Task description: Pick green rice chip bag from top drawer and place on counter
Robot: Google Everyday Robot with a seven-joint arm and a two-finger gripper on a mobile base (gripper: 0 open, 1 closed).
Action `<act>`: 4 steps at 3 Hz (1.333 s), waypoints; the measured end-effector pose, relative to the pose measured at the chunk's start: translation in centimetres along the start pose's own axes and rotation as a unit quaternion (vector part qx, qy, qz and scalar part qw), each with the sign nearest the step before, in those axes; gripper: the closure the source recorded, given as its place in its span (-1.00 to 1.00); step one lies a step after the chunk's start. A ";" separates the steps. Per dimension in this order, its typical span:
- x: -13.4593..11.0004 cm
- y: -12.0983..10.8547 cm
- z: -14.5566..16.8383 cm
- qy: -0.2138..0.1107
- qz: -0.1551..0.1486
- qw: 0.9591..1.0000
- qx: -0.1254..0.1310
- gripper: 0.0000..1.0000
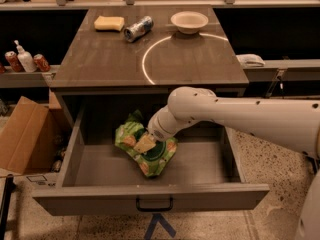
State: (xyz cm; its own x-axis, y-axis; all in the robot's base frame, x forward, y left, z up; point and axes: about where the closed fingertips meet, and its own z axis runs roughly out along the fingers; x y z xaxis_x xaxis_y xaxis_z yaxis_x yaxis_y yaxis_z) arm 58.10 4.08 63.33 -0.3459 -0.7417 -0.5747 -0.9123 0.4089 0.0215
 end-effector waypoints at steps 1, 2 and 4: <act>-0.3 -0.1 -0.8 -0.003 0.007 1.000 0.001 0.26; -1.7 0.0 -4.8 -0.040 0.000 0.999 0.014 0.75; -1.4 0.3 -15.4 -0.100 -0.014 0.992 0.083 1.00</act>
Offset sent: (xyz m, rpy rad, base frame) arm -0.0108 -0.0479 0.1051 0.1361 -0.1463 -0.0328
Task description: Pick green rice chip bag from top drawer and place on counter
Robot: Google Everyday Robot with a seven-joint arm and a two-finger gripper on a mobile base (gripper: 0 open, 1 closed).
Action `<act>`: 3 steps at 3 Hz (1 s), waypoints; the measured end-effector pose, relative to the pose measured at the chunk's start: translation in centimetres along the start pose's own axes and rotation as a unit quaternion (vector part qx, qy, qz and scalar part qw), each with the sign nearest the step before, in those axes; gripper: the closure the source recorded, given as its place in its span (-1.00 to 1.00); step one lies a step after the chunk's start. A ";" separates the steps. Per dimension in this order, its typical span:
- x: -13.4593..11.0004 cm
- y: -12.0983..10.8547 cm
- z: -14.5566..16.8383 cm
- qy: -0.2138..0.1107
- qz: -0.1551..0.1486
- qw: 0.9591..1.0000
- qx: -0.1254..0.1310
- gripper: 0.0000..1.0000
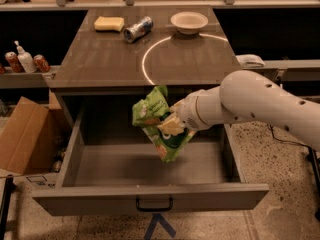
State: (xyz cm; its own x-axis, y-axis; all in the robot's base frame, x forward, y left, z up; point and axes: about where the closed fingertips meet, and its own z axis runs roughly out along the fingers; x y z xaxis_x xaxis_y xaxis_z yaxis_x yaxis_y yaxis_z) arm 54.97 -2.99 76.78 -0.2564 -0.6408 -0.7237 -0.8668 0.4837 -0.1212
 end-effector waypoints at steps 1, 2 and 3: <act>-0.4 -1.0 -4.7 -0.016 -0.011 0.999 0.045 1.00; -0.4 -1.0 -4.7 -0.016 -0.011 0.999 0.045 1.00; -1.9 -2.7 -5.3 -0.034 -0.012 0.997 0.065 1.00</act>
Offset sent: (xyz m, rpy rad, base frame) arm -0.0086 -0.0230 0.0313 -0.0027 -0.0741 -0.0366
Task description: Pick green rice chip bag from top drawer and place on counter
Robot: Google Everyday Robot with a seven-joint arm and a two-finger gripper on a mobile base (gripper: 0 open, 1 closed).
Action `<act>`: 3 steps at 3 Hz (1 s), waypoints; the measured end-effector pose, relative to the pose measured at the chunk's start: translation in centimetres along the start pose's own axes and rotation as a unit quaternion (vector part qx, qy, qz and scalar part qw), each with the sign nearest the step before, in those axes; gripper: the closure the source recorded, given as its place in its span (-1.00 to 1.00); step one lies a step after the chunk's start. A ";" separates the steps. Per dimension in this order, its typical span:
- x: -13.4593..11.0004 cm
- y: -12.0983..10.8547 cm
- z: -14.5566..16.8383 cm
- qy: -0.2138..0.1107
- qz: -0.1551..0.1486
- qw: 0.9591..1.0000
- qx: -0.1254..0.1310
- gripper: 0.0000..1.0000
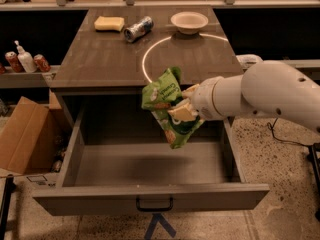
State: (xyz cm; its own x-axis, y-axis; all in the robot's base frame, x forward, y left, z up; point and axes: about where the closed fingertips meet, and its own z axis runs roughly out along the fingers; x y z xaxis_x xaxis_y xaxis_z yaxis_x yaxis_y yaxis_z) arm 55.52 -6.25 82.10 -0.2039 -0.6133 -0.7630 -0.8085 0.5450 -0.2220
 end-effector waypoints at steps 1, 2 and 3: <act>-3.5 -3.2 -0.1 -0.028 -0.017 0.999 0.026 1.00; -6.6 -6.7 0.2 -0.042 -0.025 0.998 0.048 1.00; -9.0 -9.3 0.8 -0.055 -0.028 0.996 0.063 1.00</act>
Offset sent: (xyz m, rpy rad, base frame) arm 0.1162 0.0029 0.0958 0.0278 -0.1851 -0.0547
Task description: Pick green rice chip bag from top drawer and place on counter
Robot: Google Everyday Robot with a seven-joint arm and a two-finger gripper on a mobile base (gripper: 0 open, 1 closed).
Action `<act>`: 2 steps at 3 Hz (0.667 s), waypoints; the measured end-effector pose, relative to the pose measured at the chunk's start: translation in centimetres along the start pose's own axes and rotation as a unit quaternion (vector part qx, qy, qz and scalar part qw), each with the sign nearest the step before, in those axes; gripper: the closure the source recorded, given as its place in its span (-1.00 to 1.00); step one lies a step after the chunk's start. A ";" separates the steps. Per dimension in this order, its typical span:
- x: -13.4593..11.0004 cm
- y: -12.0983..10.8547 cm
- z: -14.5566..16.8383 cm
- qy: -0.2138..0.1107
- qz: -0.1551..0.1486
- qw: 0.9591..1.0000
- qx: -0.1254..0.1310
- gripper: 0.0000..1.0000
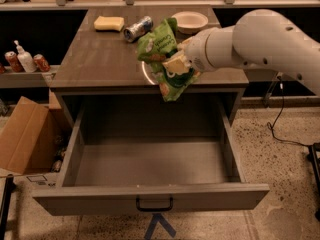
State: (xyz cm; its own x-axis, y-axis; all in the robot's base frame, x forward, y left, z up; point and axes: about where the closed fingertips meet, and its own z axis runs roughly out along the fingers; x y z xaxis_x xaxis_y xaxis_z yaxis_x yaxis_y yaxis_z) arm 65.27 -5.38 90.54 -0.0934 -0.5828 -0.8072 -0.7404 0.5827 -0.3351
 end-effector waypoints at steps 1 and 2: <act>-0.7 -1.8 1.6 -0.005 0.008 1.000 0.005 1.00; -0.6 -2.8 3.5 -0.011 0.028 1.000 -0.002 0.62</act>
Offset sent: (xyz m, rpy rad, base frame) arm 0.0684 0.0069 -0.0100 0.0952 0.0483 -0.0291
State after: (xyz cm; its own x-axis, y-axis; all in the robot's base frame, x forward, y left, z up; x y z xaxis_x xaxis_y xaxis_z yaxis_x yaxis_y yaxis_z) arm 69.74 -4.68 90.27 -0.1201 -0.5377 -0.8345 -0.7370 0.6115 -0.2879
